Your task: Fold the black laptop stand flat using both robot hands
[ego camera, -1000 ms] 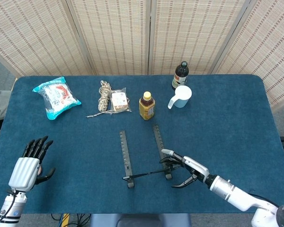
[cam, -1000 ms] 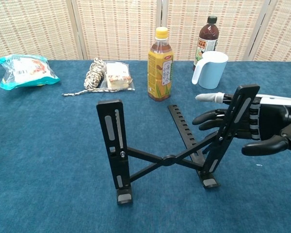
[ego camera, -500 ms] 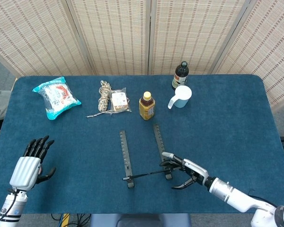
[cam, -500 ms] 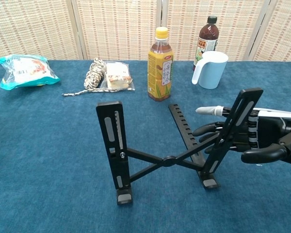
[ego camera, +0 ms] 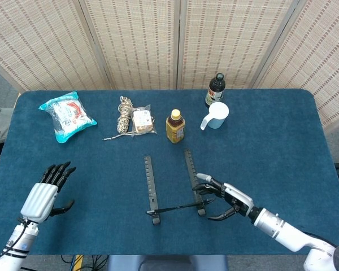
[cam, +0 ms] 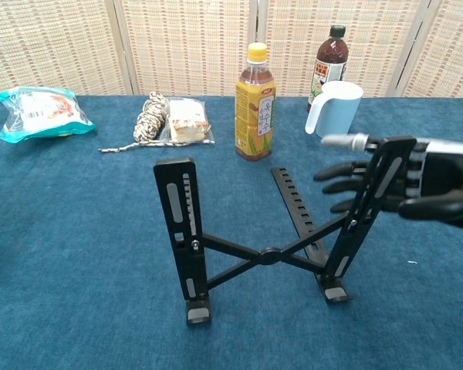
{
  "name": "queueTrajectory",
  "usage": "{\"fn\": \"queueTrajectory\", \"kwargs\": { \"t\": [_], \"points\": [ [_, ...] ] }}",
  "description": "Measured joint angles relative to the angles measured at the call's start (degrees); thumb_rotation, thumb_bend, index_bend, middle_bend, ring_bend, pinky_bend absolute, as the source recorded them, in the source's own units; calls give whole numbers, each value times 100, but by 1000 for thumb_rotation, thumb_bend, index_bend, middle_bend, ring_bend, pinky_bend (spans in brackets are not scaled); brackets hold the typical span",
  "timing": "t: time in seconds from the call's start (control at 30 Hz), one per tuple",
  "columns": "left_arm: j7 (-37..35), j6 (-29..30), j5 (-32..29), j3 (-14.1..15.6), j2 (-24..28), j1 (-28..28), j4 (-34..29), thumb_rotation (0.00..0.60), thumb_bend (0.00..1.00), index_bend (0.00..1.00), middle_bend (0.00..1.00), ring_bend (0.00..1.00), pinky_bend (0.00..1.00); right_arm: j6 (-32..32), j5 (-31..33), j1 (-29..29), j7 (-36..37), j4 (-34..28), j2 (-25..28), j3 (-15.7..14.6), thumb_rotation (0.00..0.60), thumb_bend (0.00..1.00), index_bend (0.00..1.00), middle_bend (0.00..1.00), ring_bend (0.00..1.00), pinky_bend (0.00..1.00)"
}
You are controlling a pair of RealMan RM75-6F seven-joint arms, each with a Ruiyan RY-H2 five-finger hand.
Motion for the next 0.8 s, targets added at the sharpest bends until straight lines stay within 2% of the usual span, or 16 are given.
{"fn": "queueTrajectory", "kwargs": {
  "t": [0.37,0.5,0.8],
  "points": [
    [-925,-993,552,246,-130,-721,312,600,250,199,23,0,0,531,107,-97,-535,-736,885,368,600,0,54,231,143,181],
    [-1211,-1207,699,336,-261,-922,372,600,250,224,65,7,0,550,128,-152,-598,-863,1022,400,600,0,52,231,142,181],
    [-1774,-1665,907,464,-708,-1425,598,600,250,242,79,12,0,497,87,-257,-595,-877,1047,387,600,0,48,230,141,181]
  ]
}}
